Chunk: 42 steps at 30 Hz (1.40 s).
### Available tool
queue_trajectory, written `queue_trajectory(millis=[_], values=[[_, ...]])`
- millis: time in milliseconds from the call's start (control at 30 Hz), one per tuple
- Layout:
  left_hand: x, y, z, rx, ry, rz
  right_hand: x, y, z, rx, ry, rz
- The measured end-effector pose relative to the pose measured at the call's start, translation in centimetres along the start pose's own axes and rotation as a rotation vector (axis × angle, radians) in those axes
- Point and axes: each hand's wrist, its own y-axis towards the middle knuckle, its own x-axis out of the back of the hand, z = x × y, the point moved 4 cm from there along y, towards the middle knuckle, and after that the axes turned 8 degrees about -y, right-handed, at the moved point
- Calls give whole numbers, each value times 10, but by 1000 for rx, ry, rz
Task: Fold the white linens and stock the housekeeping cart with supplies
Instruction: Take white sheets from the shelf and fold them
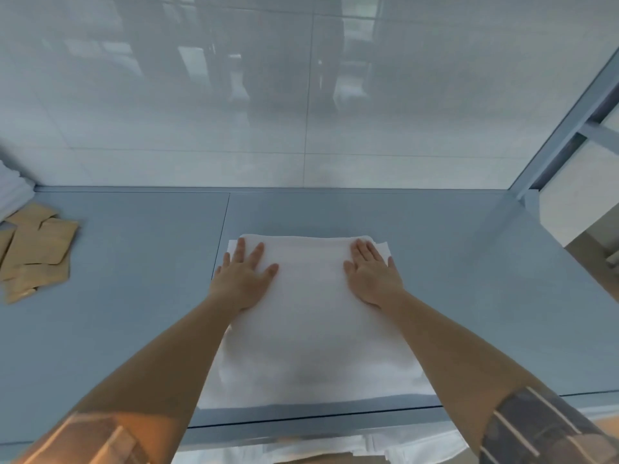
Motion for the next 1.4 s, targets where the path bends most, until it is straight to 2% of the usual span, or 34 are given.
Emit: queue_trajectory(millis=[467, 667, 800, 933, 1033, 1133, 1400], values=[[-21, -82, 10, 30, -217, 2, -24, -78, -19, 5, 153, 8], [-27, -111, 11, 33, -255, 22, -32, -113, -24, -17, 170, 22], [-24, -126, 13, 52, -191, -38, -29, -123, -29, -10, 175, 24], [-20, -139, 26, 253, -295, -85, -25, -134, -46, -197, 280, 57], [-23, -145, 30, 357, -456, -25, -30, -139, -54, -330, 357, 113], [-24, -149, 31, 359, -603, 25, -36, -140, -58, -399, 465, 175], [-23, -145, 36, 397, -744, 46, -42, -146, -60, -519, 719, 218]])
